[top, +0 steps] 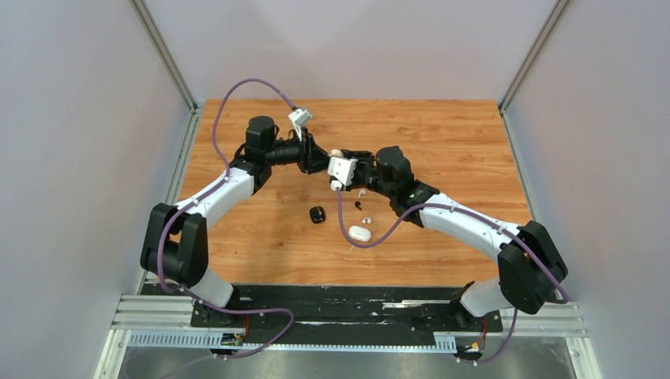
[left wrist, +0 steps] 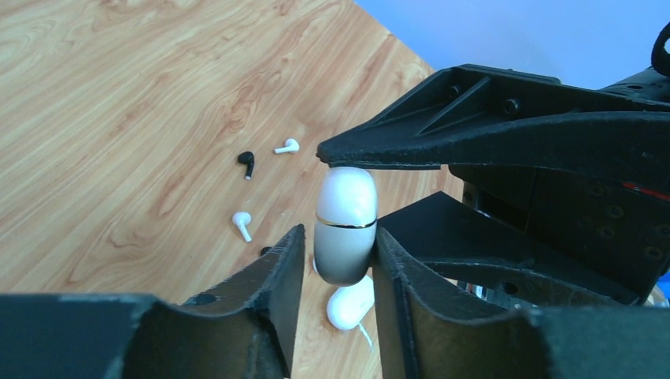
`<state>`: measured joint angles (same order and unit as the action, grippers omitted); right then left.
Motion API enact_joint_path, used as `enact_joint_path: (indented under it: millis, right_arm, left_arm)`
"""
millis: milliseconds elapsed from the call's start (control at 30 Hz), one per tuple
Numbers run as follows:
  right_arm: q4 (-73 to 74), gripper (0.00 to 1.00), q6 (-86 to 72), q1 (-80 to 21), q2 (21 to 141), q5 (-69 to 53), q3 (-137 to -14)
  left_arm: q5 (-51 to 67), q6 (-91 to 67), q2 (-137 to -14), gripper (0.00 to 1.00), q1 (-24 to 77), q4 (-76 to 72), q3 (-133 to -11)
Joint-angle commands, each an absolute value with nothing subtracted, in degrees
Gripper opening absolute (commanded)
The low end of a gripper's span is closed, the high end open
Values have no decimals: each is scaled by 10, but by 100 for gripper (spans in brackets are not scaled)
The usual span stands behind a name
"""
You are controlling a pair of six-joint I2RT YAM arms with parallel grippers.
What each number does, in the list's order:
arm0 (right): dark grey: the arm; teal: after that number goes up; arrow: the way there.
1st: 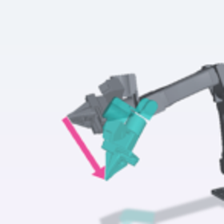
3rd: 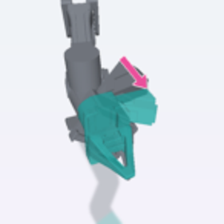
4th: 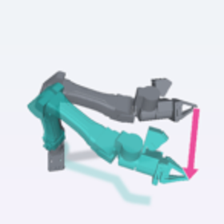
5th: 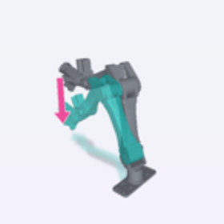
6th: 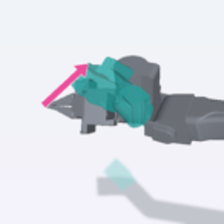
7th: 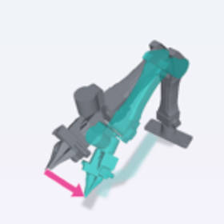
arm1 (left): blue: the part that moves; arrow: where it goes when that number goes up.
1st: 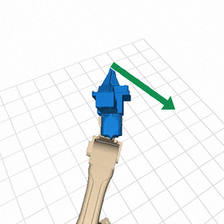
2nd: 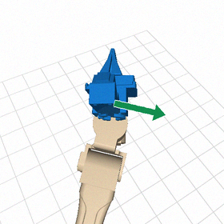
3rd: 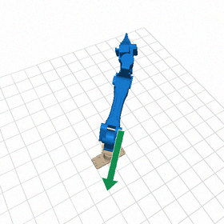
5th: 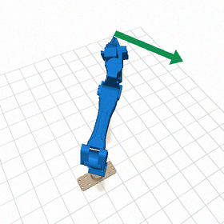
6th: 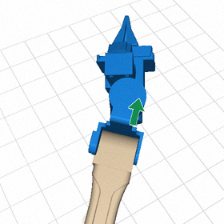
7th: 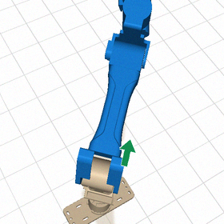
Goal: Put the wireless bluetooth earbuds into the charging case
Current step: Pick up the charging case at the center of the board.
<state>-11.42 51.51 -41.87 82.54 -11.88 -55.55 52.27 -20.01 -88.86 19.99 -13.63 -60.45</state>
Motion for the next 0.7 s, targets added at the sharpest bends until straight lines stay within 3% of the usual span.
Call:
enact_joint_path:
  millis: [0, 167, 267, 400, 467, 667]
  right_arm:
    - [-144, 0, 509, -418, 826, -119, -579]
    - [-127, 4, 499, -418, 827, -127, -585]
    - [-77, 39, 476, -416, 834, -129, -606]
    - [37, 70, 410, -406, 844, -133, -665]
    - [117, 79, 363, -392, 847, -160, -704]
    - [319, 87, 271, -317, 852, -323, -820]
  left_arm:
    - [536, -184, -885, 35, 203, -140, -628]
    - [547, -190, -888, 15, 203, -169, -621]
    - [547, -192, -888, 0, 203, -181, -617]
    - [553, -178, -886, 0, 203, -192, -608]
    - [559, -158, -883, 0, 202, -188, -605]
    - [579, 1, -856, 0, 202, -95, -596]
